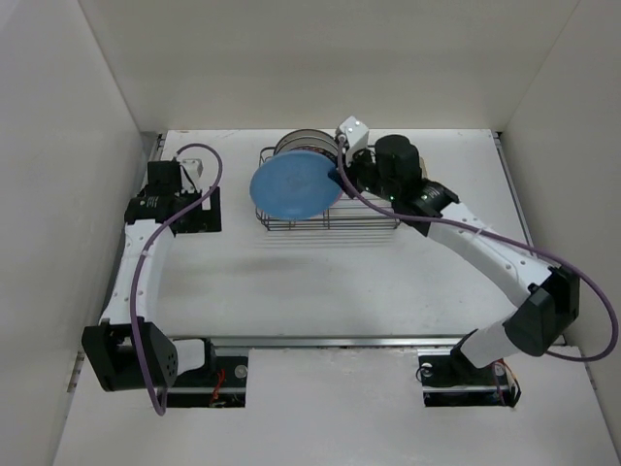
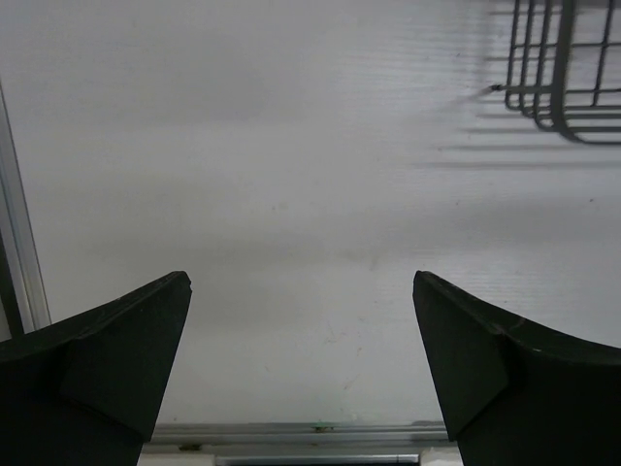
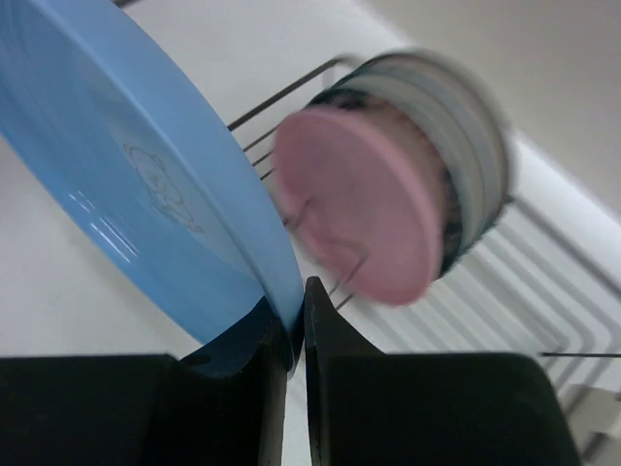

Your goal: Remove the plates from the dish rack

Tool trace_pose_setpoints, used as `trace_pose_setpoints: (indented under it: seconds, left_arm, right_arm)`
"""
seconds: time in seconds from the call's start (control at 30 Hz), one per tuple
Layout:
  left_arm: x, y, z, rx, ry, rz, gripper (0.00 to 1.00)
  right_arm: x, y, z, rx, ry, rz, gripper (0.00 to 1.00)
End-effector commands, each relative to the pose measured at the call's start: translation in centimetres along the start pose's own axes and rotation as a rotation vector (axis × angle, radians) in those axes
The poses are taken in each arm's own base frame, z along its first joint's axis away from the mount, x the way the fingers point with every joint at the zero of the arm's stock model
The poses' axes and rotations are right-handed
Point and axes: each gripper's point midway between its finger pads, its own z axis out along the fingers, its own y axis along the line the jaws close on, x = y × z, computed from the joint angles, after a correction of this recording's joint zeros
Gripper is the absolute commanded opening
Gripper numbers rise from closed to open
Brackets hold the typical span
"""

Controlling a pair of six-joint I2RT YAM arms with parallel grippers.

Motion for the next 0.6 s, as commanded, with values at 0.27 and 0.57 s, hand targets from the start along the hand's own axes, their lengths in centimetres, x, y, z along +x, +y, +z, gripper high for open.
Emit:
trace_pose_setpoints:
  seconds: [0.27, 0.57]
  left_arm:
    - [-9.6, -5.3, 0.1, 0.208, -0.112, 0.218, 0.89]
    - [-13.3, -12.8, 3.8, 0.283, -0.162, 0.445, 0.93]
  right_arm:
    - [18.6, 11.0, -4.2, -0.377, 0.548, 0.342, 0.0]
    - [26.2, 9.8, -3.6, -0.202, 0.762, 0.392, 0.05]
